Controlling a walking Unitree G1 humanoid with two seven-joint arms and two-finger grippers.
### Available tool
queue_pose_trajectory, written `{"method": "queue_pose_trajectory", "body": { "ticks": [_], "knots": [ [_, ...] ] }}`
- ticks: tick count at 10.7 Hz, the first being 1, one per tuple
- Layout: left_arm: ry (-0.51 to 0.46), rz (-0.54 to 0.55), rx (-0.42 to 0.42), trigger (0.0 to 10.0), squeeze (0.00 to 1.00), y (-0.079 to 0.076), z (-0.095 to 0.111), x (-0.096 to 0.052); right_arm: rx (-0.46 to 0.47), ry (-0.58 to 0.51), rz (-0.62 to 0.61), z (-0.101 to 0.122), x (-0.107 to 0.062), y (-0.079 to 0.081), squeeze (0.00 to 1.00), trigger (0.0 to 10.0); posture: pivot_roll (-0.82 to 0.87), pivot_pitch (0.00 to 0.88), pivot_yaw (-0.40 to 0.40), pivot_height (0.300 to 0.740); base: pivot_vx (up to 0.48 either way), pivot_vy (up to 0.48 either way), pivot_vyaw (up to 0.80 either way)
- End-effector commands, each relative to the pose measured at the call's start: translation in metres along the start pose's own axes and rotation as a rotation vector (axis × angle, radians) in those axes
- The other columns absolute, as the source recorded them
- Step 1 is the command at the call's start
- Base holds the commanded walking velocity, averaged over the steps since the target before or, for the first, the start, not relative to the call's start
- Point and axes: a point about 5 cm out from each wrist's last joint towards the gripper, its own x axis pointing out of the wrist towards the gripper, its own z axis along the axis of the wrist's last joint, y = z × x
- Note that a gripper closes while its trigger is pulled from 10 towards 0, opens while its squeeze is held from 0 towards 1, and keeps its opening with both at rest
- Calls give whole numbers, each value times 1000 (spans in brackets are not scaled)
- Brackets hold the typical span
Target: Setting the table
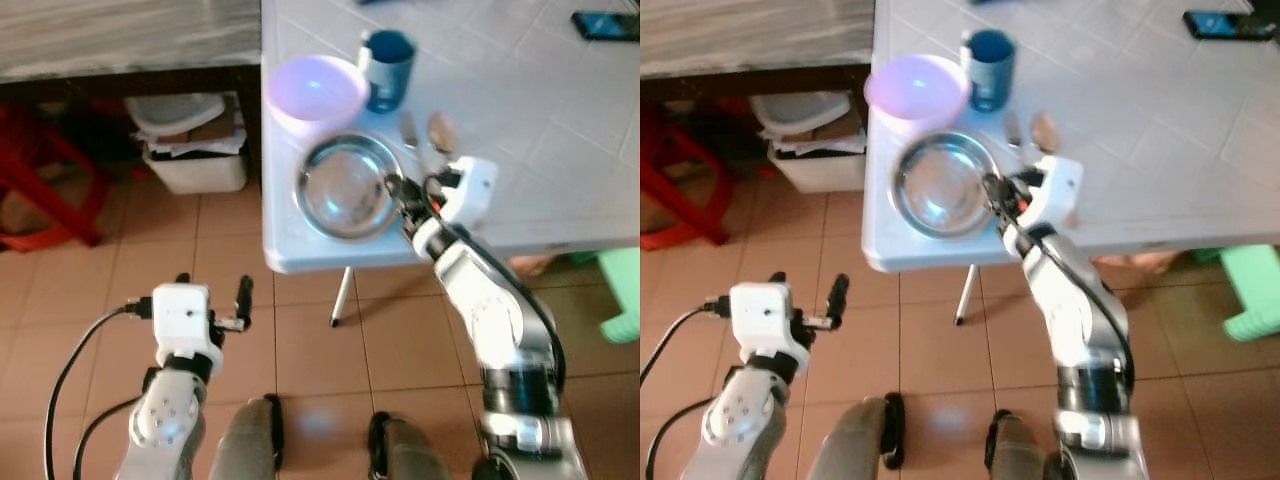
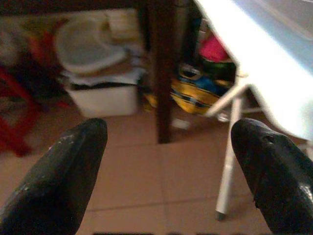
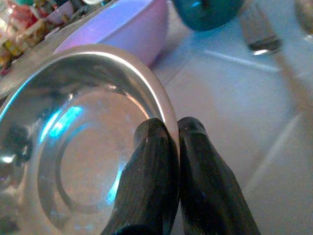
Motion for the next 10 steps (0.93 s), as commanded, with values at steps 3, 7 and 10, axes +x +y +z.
{"method": "queue_pose_trajectory", "body": {
  "ticks": [3,7,10],
  "knots": [
    [-8,69,-87,10000,0,6,-2,18,-101,49,-69,-25,-14,-7,0,0,55,134,6,740,0,480,0],
    [-45,63,-77,10000,0,5,0,31,-198,-77,-64,-20,-28,3,0,0,38,68,13,740,0,479,0],
    [-55,62,-57,10000,0,6,0,39,-231,-104,-80,-18,-30,0,0,0,22,56,23,740,95,421,0]
  ]
}}
